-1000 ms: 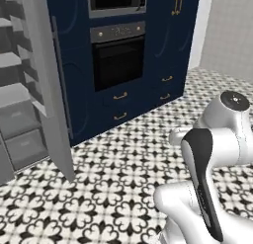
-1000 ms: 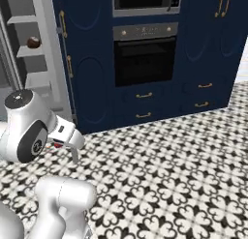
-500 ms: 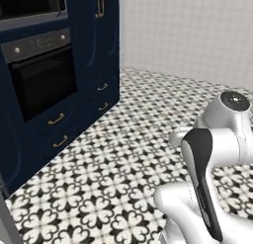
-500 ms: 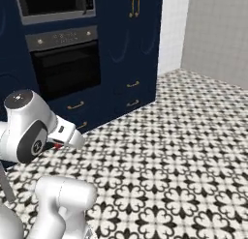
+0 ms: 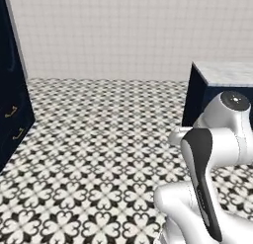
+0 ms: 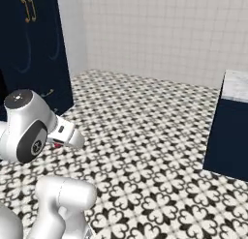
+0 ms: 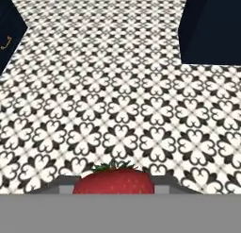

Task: Take the strawberry from the fridge and place it on top of the pancake, located on the dining counter.

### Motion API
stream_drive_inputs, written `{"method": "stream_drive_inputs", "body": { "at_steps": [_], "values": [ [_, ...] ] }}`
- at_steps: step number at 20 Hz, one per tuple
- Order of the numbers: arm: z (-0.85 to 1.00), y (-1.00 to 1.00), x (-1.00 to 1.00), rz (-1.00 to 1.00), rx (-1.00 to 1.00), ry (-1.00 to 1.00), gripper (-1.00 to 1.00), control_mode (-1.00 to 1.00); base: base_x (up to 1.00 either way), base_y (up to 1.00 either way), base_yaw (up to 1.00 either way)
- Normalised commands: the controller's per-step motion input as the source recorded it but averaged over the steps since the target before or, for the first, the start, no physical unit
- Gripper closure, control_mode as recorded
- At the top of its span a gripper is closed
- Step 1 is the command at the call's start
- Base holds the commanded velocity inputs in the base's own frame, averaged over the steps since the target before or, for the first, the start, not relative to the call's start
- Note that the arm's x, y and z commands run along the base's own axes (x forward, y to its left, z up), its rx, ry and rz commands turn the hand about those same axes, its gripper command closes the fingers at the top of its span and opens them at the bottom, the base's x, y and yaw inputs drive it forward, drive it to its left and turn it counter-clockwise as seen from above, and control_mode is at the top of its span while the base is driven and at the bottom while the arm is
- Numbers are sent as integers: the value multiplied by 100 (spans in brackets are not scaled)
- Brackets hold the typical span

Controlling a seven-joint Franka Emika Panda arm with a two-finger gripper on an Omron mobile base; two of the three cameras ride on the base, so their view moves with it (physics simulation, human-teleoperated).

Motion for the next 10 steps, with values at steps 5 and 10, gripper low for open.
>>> {"method": "stream_drive_inputs", "body": {
  "at_steps": [5, 10],
  "values": [
    [0, 0, 0, 0, 0, 0, 100, 100, 98, 11, -54],
    [0, 0, 0, 0, 0, 0, 100, 100, 100, 51, -37]
  ]
}}
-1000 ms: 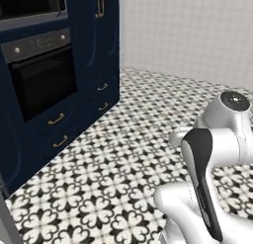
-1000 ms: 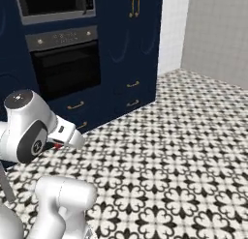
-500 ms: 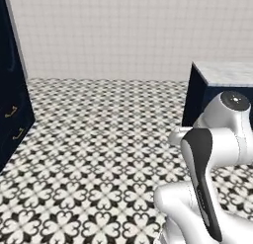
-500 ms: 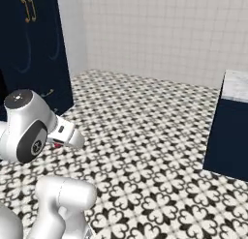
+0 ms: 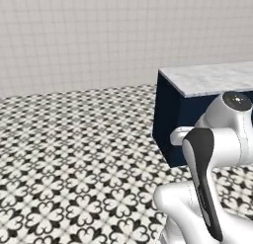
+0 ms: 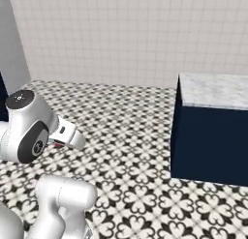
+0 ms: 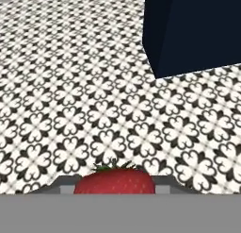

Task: Take the strawberry from the fridge and place it on top of the pancake, located on the dining counter.

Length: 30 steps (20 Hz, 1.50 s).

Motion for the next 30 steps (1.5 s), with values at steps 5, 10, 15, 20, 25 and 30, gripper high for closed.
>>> {"method": "stream_drive_inputs", "body": {
  "at_steps": [5, 10, 15, 20, 25, 30],
  "values": [
    [0, 0, 0, 0, 0, 0, 100, 100, 100, 69, -35],
    [0, 0, 0, 0, 0, 0, 100, 100, 100, 88, -39],
    [0, 0, 0, 0, 0, 0, 100, 100, 96, 82, -41],
    [0, 0, 0, 0, 0, 0, 100, 100, 100, 74, -39],
    [0, 0, 0, 0, 0, 0, 100, 100, 100, 88, -34],
    [0, 0, 0, 0, 0, 0, 100, 100, 100, 94, -35]
  ]
}}
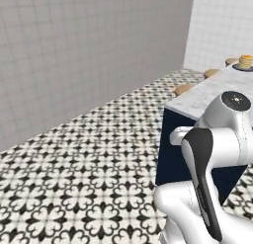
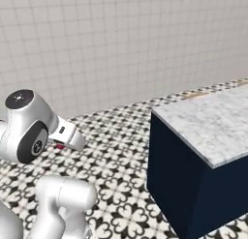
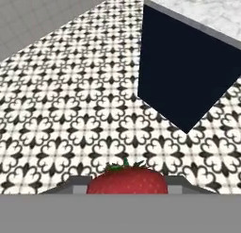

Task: Take the strawberry from the fridge and place it on top of the pancake, located on the dining counter.

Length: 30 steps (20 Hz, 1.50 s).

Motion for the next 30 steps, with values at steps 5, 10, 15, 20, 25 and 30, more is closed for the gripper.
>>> {"method": "stream_drive_inputs", "body": {
  "at_steps": [5, 10, 15, 20, 25, 30],
  "values": [
    [0, 0, 0, 0, 0, 0, 100, 100, 100, 100, -45],
    [0, 0, 0, 0, 0, 0, 100, 100, 94, 100, -49],
    [0, 0, 0, 0, 0, 0, 100, 100, 75, 96, -55],
    [0, 0, 0, 0, 0, 0, 100, 100, 67, 96, -55],
    [0, 0, 0, 0, 0, 0, 100, 100, 60, 100, -51],
    [0, 0, 0, 0, 0, 0, 100, 100, 60, 100, -48]
  ]
}}
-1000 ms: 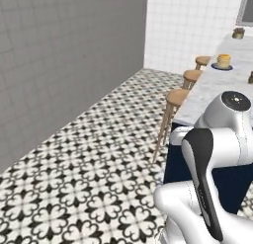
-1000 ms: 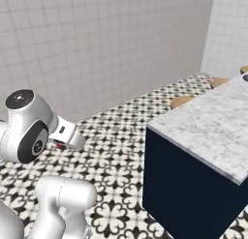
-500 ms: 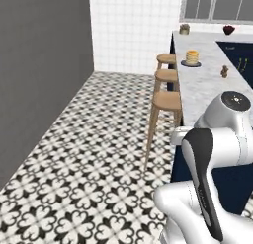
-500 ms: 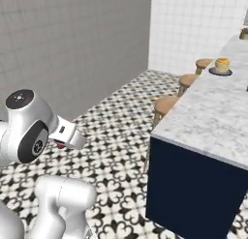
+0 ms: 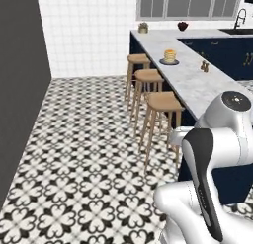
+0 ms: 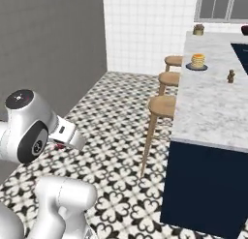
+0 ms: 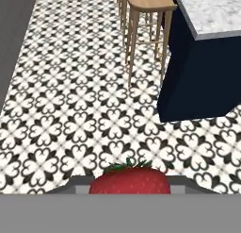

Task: Take the strawberry from the fridge and place it on top of the pancake, located on the dining counter.

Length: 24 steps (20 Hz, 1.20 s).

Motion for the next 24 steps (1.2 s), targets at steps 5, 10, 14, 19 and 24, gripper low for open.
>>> {"method": "stream_drive_inputs", "body": {
  "at_steps": [5, 10, 14, 19, 24],
  "values": [
    [0, 0, 0, 0, 0, 0, 100, 100, 74, 100, -47],
    [0, 0, 0, 0, 0, 0, 100, 100, 60, 98, -50],
    [0, 0, 0, 0, 0, 0, 100, 100, 61, 76, -66],
    [0, 0, 0, 0, 0, 0, 100, 100, 64, 84, -63],
    [0, 0, 0, 0, 0, 0, 100, 100, 45, 98, -56]
  ]
}}
